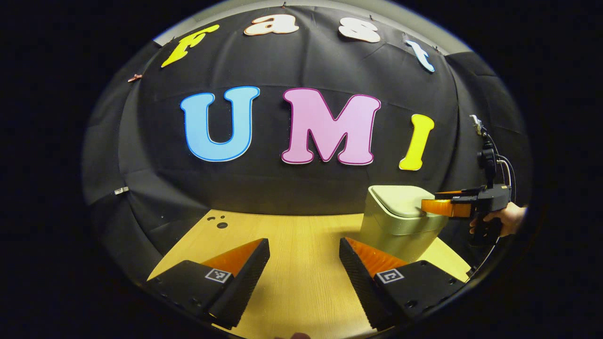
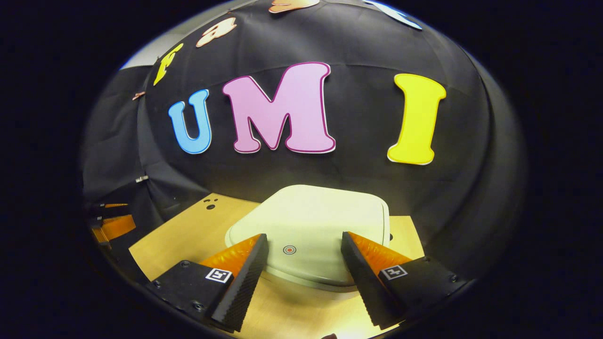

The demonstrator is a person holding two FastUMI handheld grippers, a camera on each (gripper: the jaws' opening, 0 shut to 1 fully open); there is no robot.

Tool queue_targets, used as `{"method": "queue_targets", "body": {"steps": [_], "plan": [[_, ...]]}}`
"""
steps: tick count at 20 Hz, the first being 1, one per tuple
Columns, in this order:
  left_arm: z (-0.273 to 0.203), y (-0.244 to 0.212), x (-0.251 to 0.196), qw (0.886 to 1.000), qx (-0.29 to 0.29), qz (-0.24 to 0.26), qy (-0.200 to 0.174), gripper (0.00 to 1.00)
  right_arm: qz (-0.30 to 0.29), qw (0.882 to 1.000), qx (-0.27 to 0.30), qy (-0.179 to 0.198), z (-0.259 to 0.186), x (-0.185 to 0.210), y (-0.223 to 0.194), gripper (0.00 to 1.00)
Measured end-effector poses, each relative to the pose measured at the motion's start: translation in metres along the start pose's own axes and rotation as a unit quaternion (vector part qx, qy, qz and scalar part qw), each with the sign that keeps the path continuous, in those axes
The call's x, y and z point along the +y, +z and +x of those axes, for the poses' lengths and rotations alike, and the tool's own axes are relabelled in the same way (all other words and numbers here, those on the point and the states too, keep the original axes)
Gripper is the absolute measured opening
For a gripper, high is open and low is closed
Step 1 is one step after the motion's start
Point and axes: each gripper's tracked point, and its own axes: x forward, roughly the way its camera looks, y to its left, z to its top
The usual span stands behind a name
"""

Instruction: Press the lid of the desktop garbage bin to open it, pick up the crumpled paper on the desktop and throw it into the bin, then pick up the pop can on the desktop and drop it into the bin, and finally close the garbage bin lid.

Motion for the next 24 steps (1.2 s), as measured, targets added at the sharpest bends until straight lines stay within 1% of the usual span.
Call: {"method": "queue_targets", "body": {"steps": [2,5,6,8,10,12,14,18,22,24], "plan": [[-0.005,0.001,0.001,1.000,-0.003,-0.003,0.000,0.96,-0.009,1.000,-0.007,-0.003,0.000,0.000,-0.003,0.99],[-0.013,0.001,0.003,1.000,-0.006,-0.005,0.000,0.96,-0.027,1.000,0.000,-0.007,0.002,0.000,-0.007,0.99],[-0.017,0.001,0.004,1.000,-0.008,-0.005,0.000,0.96,-0.022,1.000,-0.002,-0.008,0.001,0.000,-0.007,1.00],[-0.022,0.001,0.003,1.000,-0.010,-0.006,-0.002,0.96,-0.012,1.000,-0.015,-0.006,0.000,0.001,0.000,0.99],[-0.026,0.002,0.002,1.000,-0.013,-0.006,-0.005,0.96,-0.005,1.000,-0.011,-0.014,-0.004,0.001,0.004,0.98],[-0.029,0.003,0.002,1.000,-0.015,-0.006,-0.006,0.96,-0.028,0.999,-0.028,-0.015,-0.014,0.006,0.013,0.98],[-0.032,0.004,0.001,1.000,-0.018,-0.005,-0.007,0.96,-0.045,0.998,-0.044,-0.007,-0.031,0.020,0.022,0.98],[-0.033,0.005,0.001,1.000,-0.023,-0.005,-0.014,0.96,-0.050,0.996,-0.077,0.021,-0.073,0.058,0.037,0.98],[-0.032,0.002,0.002,0.999,-0.025,-0.002,-0.021,0.96,-0.037,0.994,-0.092,0.039,-0.106,0.095,0.032,0.98],[-0.033,-0.002,0.005,0.999,-0.026,0.003,-0.020,0.96,-0.044,0.992,-0.105,0.051,-0.119,0.115,0.025,0.98]]}}
